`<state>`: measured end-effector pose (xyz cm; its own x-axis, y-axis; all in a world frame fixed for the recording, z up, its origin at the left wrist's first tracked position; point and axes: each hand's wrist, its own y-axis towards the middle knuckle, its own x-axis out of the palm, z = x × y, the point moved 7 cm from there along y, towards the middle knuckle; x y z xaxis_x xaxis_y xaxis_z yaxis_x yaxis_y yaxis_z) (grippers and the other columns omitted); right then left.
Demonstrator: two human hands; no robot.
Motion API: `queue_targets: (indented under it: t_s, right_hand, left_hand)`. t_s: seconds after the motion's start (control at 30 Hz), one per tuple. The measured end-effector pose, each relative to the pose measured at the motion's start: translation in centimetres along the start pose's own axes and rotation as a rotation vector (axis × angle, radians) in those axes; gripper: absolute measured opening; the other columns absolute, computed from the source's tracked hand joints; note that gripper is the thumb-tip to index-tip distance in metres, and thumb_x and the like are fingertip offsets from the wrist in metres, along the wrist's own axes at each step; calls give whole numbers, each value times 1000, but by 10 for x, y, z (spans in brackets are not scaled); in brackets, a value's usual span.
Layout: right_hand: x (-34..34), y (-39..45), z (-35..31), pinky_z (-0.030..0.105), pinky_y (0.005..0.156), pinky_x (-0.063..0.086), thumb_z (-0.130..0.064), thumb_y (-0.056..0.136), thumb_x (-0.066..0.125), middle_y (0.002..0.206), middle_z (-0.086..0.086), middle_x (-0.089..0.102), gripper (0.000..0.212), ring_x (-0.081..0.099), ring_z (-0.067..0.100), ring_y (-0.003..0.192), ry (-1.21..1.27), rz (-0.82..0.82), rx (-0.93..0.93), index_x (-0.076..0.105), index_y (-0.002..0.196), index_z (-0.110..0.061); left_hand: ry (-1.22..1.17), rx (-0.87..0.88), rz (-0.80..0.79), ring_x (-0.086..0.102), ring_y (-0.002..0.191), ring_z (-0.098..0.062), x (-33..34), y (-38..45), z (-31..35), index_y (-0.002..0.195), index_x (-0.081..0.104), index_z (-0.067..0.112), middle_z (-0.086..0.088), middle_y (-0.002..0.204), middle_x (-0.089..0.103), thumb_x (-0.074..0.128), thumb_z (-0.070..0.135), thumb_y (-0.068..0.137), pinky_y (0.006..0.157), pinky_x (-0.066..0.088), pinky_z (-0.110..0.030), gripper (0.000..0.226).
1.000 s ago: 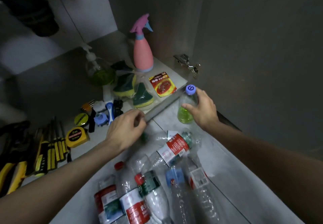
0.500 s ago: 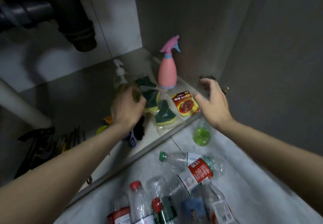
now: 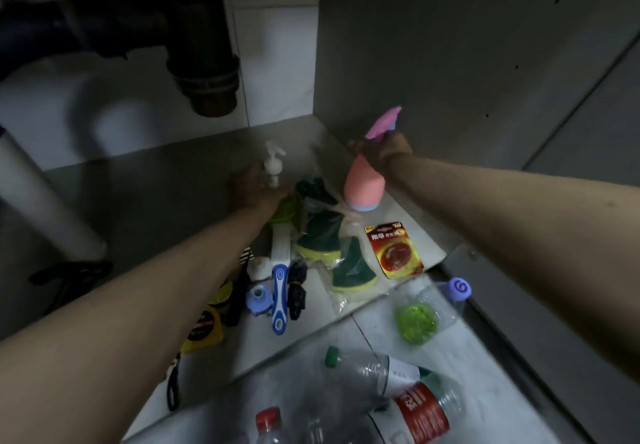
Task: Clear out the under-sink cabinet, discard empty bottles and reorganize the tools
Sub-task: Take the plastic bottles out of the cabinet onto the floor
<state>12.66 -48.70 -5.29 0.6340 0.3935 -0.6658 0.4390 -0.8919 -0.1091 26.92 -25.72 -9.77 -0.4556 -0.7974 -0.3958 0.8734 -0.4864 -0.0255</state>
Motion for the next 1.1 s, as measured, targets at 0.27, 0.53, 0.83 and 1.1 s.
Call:
queue_targets:
  t_s: [0.27, 0.53, 0.83, 1.1]
  right_hand:
    - [-22, -17, -1, 31, 95, 44, -33, 99, 51, 127, 14, 66, 36, 61, 32, 119, 118, 199, -28, 66, 125, -13]
    - [-73, -104, -7, 31, 73, 42, -30, 100, 53, 96, -2, 66, 14, 59, 18, 89, 332, 295, -347, 62, 105, -20]
    - [-85, -179, 6, 38, 74, 46, -38, 98, 57, 84, -5, 60, 22, 54, 13, 78, 393, 205, -378, 63, 93, -17]
    - [-89, -278, -15, 42, 77, 48, -45, 79, 78, 86, 7, 60, 32, 60, 27, 82, 173, 11, -407, 71, 78, -13]
  left_hand:
    - [-48, 63, 35, 54, 112, -22, -4, 2, -12, 133, 49, 18, -2, 128, 53, 78, 18, 81, 89, 46, -34, 59]
    - [-117, 10, 161, 50, 122, -22, 12, -18, -7, 138, 47, 3, -14, 139, 52, 72, 2, 84, 87, 35, -19, 59]
    - [-133, 171, 155, 59, 98, -11, -13, -63, 44, 121, 54, 21, 6, 111, 60, 73, 15, 84, 83, 52, -29, 42]
    - [88, 215, 168, 61, 114, -20, -87, -191, 101, 124, 59, 26, 0, 121, 66, 80, 41, 72, 96, 49, -36, 59]
